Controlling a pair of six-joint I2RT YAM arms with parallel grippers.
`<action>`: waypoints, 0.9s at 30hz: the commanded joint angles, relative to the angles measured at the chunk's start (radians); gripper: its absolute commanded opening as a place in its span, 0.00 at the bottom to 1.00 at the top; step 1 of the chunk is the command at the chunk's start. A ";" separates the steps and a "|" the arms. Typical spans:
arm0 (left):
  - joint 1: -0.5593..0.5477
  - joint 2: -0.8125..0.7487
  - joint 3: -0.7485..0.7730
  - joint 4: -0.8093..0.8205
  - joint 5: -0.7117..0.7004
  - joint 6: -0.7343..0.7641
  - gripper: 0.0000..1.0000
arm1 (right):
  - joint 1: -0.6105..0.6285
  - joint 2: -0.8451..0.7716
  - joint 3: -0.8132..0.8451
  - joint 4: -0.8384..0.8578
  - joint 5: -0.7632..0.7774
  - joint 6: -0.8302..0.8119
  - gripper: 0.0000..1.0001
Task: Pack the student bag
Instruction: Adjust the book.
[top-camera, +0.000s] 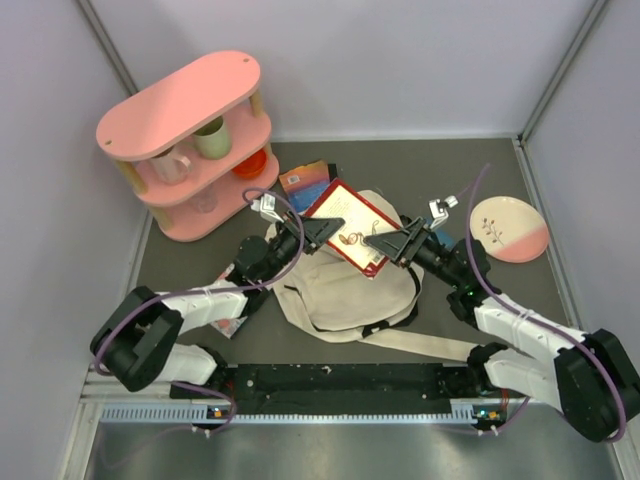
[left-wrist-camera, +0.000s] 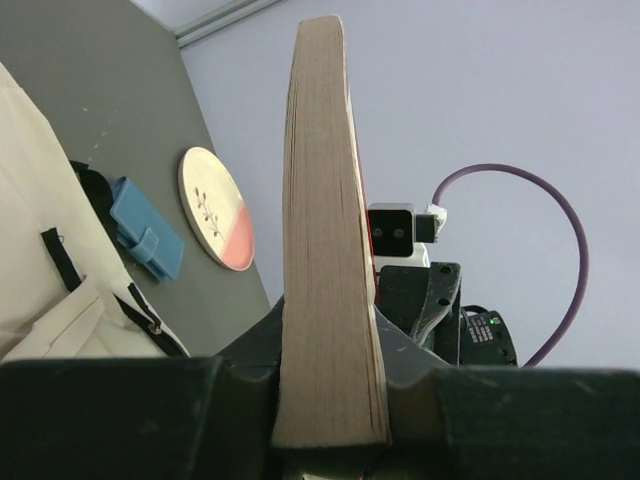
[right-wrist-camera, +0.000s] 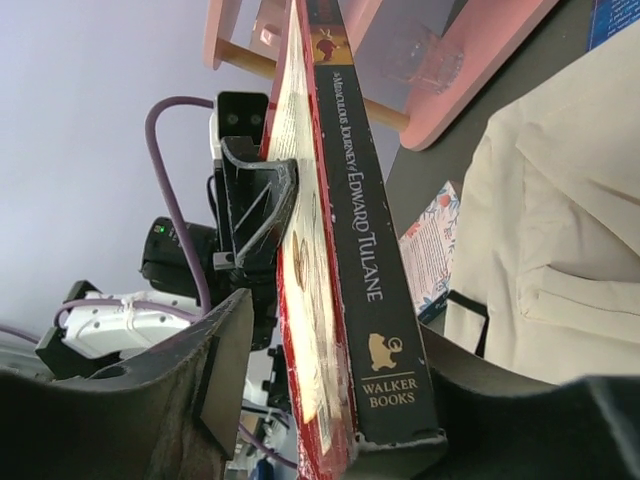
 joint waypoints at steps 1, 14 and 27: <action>-0.005 0.021 -0.007 0.184 -0.037 -0.043 0.00 | 0.026 -0.009 0.002 0.068 0.027 -0.012 0.44; -0.005 -0.079 0.030 -0.058 0.001 0.124 0.79 | 0.026 -0.165 0.025 -0.203 0.122 -0.125 0.00; -0.146 -0.165 0.275 -0.943 0.033 0.875 0.99 | 0.026 -0.601 0.175 -1.087 0.786 -0.293 0.00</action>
